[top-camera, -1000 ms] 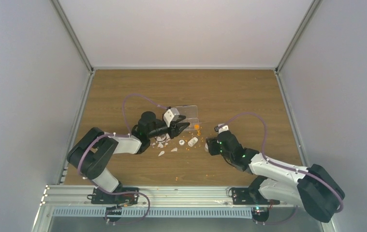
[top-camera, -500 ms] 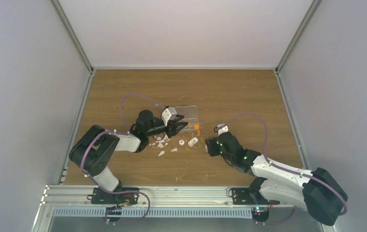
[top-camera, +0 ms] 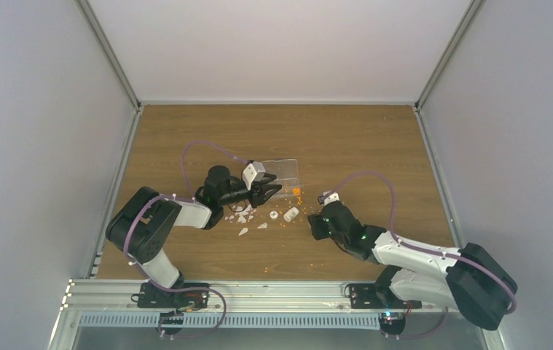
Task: Sort the pills into containers
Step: Unscrew the lid of the pill bottle.
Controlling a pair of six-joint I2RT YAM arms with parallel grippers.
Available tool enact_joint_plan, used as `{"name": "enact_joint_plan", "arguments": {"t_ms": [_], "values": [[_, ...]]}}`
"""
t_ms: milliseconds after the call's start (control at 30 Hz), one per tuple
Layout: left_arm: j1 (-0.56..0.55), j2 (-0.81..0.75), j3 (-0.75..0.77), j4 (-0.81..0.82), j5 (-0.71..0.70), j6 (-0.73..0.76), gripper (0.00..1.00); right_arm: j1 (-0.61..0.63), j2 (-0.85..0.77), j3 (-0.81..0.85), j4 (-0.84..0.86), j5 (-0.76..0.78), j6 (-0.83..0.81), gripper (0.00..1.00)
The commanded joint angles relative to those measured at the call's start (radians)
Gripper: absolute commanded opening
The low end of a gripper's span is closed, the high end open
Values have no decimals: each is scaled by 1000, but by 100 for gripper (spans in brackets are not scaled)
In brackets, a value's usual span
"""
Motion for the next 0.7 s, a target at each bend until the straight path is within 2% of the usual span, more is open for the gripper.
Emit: {"name": "enact_joint_plan", "arguments": {"t_ms": [0,300,467,600,667], "values": [[6,11,11,60,15,5,99,15,9,29,-21,46,-3,100],[9,24,20,63,32,11,99,18,-26,28,-35,62,-3,99],[9,35,19,74,53,21,99,16,-6,37,-28,61,-15,81],[13,44,18,77,54,30,99,16,10,43,-23,54,-26,75],[15,46,12,92,65,31,99,17,15,46,-22,53,-29,63]]}}
